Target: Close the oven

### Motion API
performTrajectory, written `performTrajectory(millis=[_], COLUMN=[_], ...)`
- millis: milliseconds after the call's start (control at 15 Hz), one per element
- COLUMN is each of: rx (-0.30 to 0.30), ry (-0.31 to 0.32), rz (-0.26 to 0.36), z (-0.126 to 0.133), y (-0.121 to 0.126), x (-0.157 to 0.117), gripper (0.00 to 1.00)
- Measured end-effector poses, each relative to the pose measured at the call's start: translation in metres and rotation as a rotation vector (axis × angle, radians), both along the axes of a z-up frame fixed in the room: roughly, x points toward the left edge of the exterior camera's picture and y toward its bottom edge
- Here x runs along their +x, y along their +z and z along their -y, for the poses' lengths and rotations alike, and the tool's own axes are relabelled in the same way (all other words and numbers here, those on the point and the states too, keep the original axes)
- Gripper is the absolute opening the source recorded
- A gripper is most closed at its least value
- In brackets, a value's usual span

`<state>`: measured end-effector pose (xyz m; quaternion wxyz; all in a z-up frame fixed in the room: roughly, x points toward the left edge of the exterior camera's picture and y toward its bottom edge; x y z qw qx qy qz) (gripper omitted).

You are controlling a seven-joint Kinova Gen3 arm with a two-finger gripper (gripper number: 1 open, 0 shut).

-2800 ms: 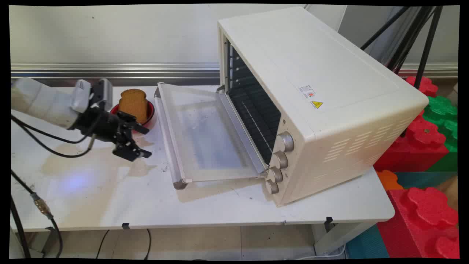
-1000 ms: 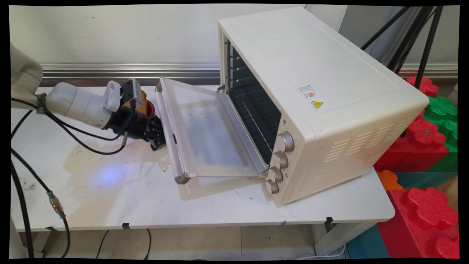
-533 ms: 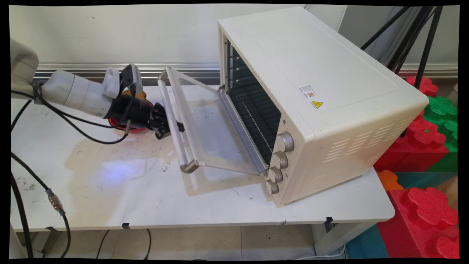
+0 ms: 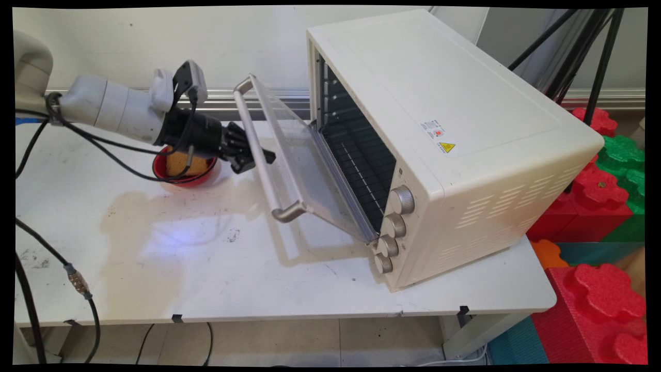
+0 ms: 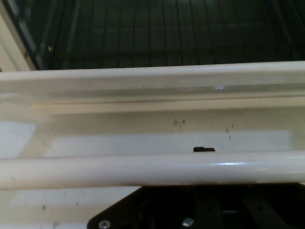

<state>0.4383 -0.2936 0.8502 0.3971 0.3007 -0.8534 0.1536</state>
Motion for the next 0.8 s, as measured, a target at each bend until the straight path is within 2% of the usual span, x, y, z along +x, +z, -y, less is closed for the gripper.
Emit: performTrajectory(millis=[800], rx=[-0.055], ry=[0.013], rz=[-0.046], z=[0.013], y=[0.039], x=[-0.022], gripper=[0.00])
